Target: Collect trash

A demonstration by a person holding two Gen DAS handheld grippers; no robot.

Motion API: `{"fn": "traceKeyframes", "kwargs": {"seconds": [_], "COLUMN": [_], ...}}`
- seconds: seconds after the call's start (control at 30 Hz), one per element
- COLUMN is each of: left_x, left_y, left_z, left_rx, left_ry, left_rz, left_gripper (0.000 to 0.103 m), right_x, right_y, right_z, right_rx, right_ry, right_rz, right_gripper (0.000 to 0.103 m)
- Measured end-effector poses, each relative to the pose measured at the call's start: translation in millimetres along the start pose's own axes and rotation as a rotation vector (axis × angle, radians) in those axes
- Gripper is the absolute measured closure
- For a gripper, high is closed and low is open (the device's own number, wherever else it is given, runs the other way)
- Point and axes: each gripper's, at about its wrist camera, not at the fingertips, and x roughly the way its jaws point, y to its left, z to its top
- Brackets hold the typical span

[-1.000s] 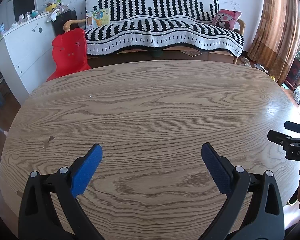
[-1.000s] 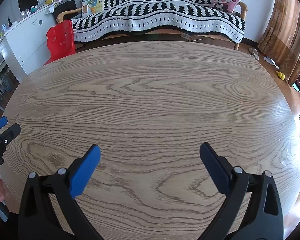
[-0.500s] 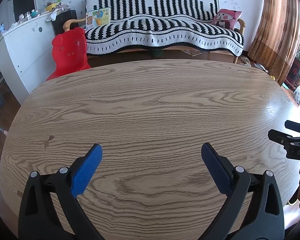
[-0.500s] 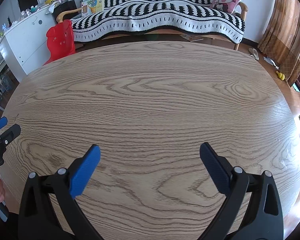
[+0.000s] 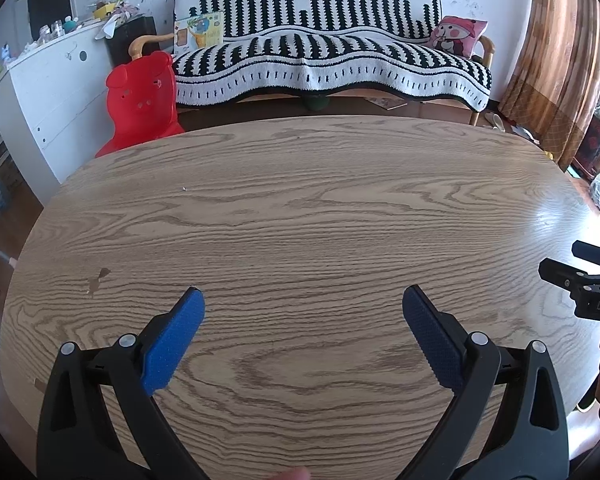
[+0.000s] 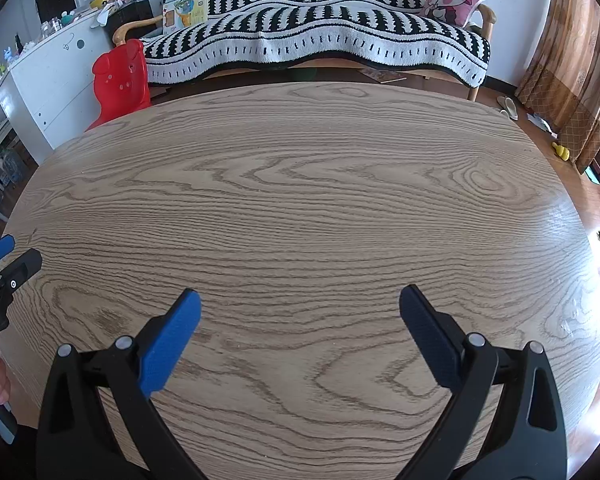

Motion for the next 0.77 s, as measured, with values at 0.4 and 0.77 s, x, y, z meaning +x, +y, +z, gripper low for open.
{"fn": "traceKeyframes", "kwargs": {"seconds": [0.4, 0.77], "left_x": [-5.3, -4.0], "left_y": [2.0, 1.4], "left_z": [-1.0, 0.8], "left_rx": [-0.026, -0.025], "left_ry": [-0.016, 0.003], "left_rz": [-0.025, -0.009], "left_gripper": [0.007, 0.007], "right_x": [0.3, -0.3], "right_y": [0.7, -2.3], "right_z": [0.9, 1.0], "right_rx": [0.001, 0.0], "right_ry": [0.0, -0.001], "right_rz": [-0.002, -0.003], "right_gripper": [0.007, 0.007]}}
